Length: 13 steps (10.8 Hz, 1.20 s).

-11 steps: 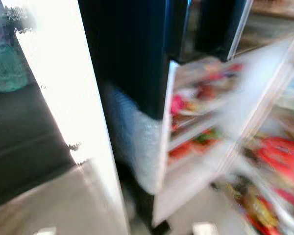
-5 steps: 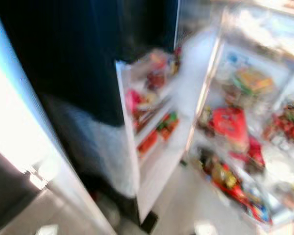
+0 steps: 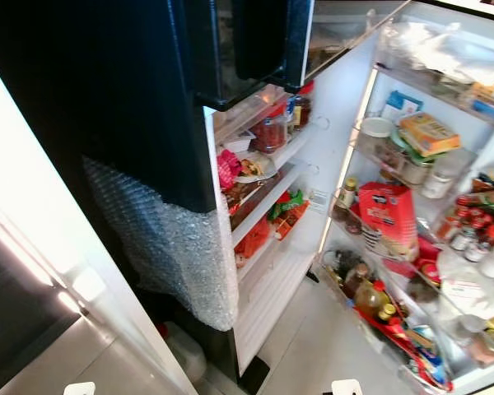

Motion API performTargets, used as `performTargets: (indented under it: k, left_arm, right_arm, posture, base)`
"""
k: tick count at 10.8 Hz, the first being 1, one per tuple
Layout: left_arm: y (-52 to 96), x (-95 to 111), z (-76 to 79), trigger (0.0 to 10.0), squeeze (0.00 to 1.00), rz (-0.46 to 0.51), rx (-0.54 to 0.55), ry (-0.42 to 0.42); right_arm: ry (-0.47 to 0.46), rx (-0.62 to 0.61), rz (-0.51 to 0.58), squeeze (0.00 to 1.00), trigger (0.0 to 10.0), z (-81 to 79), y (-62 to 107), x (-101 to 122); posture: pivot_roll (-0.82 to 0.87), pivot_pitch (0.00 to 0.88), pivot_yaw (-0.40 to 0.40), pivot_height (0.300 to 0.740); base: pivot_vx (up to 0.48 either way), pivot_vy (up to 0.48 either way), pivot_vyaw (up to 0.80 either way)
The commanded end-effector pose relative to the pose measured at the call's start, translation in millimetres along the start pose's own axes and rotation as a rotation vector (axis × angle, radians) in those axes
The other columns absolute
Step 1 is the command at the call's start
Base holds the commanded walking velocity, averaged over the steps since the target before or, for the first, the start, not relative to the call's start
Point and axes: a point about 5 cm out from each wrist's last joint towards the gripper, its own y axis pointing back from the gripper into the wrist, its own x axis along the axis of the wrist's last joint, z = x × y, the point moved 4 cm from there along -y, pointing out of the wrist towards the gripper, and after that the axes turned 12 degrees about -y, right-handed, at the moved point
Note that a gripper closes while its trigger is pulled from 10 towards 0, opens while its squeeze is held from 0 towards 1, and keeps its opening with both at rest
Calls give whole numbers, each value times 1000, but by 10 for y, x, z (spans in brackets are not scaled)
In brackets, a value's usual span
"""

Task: Restocking fridge

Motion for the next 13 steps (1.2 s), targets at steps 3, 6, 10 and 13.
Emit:
performTargets:
  k: [3,6,10,13]
  left_arm:
    - [6,-62,-14,10000,0,-21,1,12]
    - [7,-57,-3,10000,0,-14,-4,22]
    - [7,-56,2,10000,0,-12,-7,19]
    - [9,-63,5,10000,0,-12,-8,13]
  right_arm:
    - [-25,-10,-1,0,10000,16,4,-16]
    - [-29,-15,2,0,10000,25,4,-15]
    - [-23,-17,0,0,10000,29,4,-18]
    - [-27,-24,2,0,10000,37,7,-25]
  posture:
    - [20,0,9,740]
    - [20,0,6,740]
    - [21,0,5,740]
    - [18,0,7,740]
  base:
    - [-82,0,0]
    - [-277,0,0]
    - [-145,0,0]
    - [0,0,0]
